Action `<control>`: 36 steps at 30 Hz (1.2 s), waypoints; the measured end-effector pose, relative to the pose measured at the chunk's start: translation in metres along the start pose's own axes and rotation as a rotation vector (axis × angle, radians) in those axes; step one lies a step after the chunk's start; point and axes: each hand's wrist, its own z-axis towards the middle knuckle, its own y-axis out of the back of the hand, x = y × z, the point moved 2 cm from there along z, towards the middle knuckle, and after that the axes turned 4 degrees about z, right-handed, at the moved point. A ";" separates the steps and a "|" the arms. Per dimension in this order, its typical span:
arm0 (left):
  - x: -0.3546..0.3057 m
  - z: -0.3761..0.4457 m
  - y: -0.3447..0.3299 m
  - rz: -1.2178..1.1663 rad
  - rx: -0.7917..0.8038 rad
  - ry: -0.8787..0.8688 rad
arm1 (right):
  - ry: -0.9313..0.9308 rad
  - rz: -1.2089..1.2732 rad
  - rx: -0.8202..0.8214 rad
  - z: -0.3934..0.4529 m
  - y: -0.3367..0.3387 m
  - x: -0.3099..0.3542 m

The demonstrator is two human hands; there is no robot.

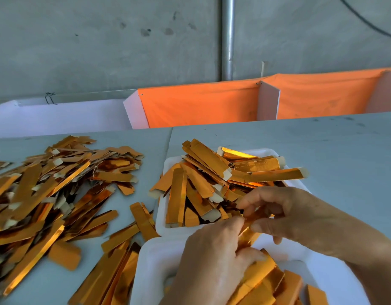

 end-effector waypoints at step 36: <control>-0.003 -0.005 0.010 -0.353 -0.185 -0.086 | 0.041 0.237 -0.136 -0.010 0.029 -0.002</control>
